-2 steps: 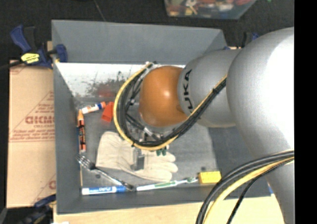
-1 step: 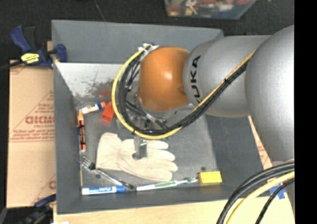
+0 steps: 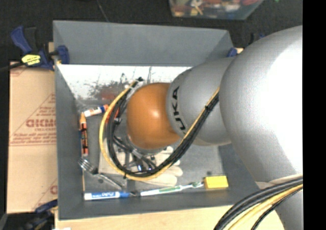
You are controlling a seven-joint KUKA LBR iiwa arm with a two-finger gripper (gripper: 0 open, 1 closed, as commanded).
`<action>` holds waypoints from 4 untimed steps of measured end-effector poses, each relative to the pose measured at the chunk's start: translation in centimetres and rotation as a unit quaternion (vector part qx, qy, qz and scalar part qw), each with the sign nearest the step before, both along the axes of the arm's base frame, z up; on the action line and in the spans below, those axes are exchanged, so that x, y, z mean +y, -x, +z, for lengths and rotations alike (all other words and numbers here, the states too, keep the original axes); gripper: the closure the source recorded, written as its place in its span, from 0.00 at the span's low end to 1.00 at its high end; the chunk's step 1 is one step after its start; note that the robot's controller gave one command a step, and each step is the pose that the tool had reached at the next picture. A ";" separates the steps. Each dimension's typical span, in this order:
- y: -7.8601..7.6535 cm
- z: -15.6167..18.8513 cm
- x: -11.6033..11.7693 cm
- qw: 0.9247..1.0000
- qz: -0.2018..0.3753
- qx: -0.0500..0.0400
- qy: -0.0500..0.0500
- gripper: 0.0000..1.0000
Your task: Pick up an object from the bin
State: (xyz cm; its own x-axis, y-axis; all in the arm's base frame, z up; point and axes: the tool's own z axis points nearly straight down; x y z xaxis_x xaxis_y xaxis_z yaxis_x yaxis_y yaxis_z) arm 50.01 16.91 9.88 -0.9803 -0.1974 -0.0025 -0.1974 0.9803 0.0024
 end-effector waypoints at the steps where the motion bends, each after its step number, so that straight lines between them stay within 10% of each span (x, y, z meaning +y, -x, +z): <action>1: -4.0 -2.8 -0.1 1.000 -0.009 -0.016 -0.002 0.00; 2: -0.3 -2.4 5.5 0.995 0.094 -0.013 0.002 1.00; 4: -0.3 -1.0 5.4 0.996 0.092 -0.013 0.002 1.00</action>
Offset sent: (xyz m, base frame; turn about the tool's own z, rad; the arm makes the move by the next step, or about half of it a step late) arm -0.0033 0.0591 -0.0288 -0.1968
